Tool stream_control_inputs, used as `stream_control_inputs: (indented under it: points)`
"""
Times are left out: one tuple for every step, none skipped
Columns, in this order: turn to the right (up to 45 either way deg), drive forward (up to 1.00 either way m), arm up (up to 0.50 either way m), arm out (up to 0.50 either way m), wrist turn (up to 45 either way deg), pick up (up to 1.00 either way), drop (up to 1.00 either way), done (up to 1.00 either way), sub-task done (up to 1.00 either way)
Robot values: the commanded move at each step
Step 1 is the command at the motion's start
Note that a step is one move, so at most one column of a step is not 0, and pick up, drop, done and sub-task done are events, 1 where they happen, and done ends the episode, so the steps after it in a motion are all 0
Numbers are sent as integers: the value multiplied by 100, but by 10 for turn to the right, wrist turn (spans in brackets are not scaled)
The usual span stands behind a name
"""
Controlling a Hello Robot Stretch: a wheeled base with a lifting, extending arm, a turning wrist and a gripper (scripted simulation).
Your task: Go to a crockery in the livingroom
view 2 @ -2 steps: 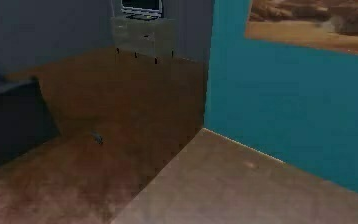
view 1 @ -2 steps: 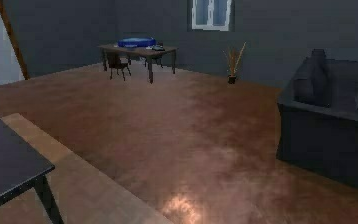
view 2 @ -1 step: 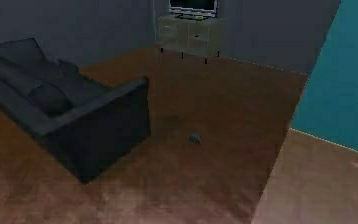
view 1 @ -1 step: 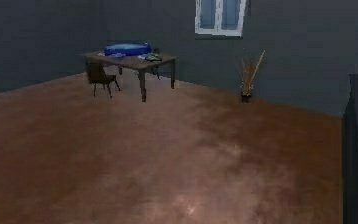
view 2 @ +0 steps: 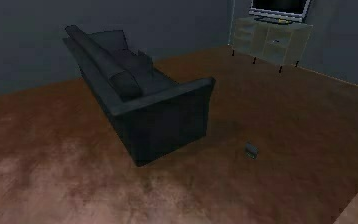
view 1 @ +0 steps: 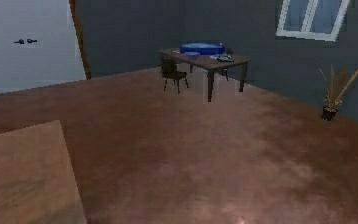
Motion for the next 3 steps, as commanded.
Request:
stream_control_inputs:
  points:
    - [0,10,0,0,0,0,0,0,0]
    - [0,100,0,0,0,0,0,0,0]
    - [0,100,0,0,0,0,0,0,0]
